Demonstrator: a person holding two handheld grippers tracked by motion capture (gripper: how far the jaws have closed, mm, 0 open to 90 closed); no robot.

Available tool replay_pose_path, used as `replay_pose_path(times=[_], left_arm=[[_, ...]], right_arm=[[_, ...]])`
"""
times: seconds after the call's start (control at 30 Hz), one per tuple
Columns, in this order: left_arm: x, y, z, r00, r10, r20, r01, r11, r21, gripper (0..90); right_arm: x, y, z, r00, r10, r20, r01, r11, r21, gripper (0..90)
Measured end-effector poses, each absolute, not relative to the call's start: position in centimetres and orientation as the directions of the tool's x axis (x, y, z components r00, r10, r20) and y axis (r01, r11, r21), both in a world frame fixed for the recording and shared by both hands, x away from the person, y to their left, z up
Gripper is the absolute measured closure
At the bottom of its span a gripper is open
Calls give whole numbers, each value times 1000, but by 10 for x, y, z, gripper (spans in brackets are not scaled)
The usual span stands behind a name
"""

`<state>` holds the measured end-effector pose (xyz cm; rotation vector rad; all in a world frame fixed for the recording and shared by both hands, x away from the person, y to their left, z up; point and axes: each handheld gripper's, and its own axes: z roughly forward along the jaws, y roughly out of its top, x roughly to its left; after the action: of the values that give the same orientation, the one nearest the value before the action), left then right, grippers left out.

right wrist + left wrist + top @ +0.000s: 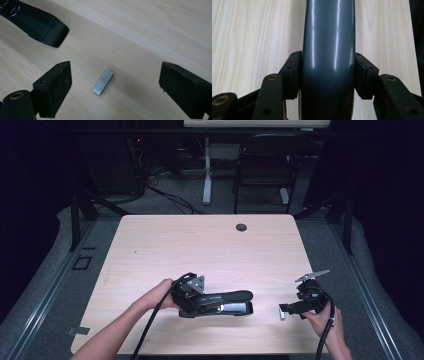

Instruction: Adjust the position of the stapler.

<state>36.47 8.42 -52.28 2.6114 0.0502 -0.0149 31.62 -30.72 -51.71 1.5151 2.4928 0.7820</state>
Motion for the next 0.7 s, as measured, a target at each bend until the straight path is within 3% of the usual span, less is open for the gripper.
replay_pose_path(times=[0.1, 0.13, 0.27, 0.4, 0.7], left_arm=[[366, 84, -524, 997, 36, -65, 64, -861, 504, 447], [366, 84, -524, 997, 51, -62, 76, -861, 503, 355], [365, 84, -521, 993, 103, -49, 113, -838, 534, 155], [365, 90, -516, 988, 148, -49, 149, -814, 561, 98], [351, 108, -503, 936, 352, 7, 266, -721, 639, 20]], right_arm=[[315, -305, -516, -496, 854, 154, 788, 369, 493, 120], [315, -303, -516, -498, 853, 156, 785, 366, 500, 121], [312, -299, -514, -508, 849, 142, 767, 372, 523, 133], [309, -292, -510, -513, 847, 138, 755, 369, 542, 139], [303, -272, -509, -534, 839, 106, 738, 401, 543, 140]])
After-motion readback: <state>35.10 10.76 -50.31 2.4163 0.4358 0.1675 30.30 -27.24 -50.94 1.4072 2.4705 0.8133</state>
